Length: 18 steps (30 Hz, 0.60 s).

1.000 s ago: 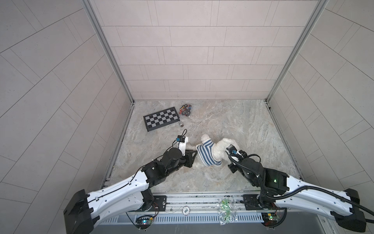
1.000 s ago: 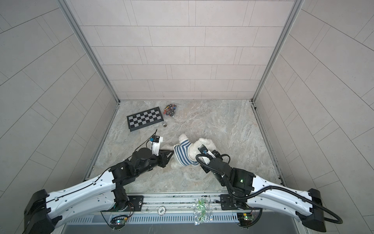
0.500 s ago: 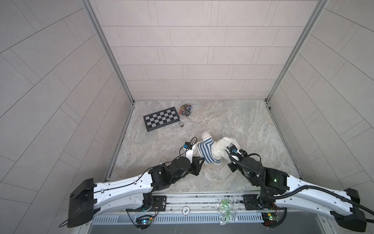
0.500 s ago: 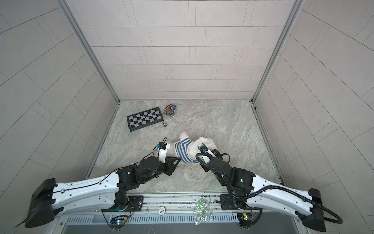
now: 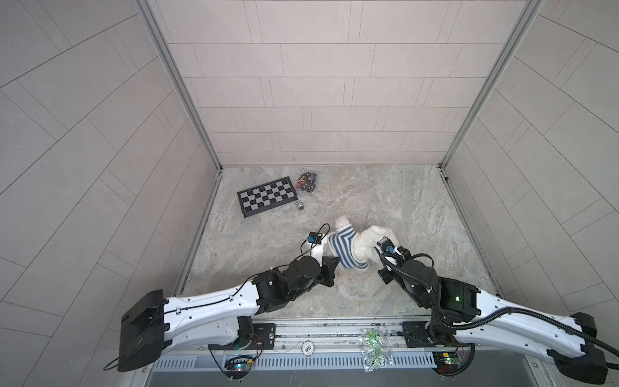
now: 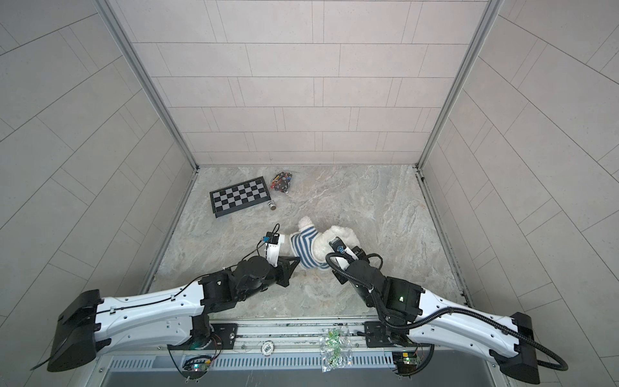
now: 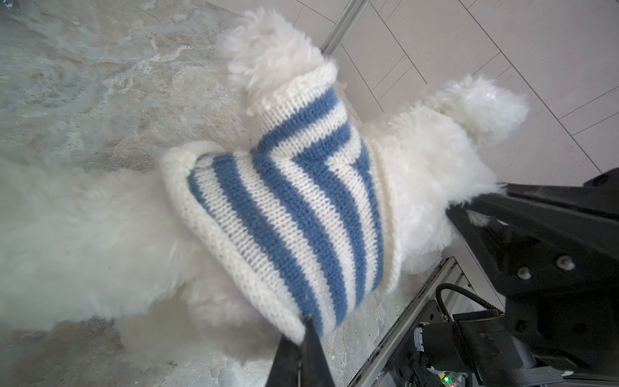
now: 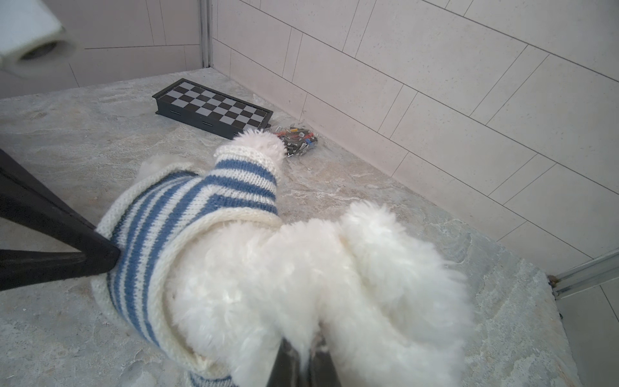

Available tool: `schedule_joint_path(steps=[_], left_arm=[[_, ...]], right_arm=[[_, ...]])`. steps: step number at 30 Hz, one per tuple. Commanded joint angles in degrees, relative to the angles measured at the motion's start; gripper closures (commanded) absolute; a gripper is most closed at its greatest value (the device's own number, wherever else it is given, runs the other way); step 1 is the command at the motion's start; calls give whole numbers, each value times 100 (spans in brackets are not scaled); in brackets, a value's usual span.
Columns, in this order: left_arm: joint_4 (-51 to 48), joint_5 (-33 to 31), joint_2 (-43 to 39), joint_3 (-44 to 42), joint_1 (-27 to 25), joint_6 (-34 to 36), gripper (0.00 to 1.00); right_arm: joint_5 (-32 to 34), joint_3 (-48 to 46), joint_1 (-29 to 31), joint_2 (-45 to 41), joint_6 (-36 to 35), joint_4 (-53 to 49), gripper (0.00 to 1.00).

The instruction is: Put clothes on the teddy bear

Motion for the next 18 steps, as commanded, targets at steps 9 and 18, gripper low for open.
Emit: schedule_joint_path(steps=[9,18], left_arm=[[-219,356,-685,-698,938,63,100],[-378,430,-633,-603,1174,405,100]], right_arm=[[317,207,2,-256,30,212,100],[308,222,2,-112,134,336,100]])
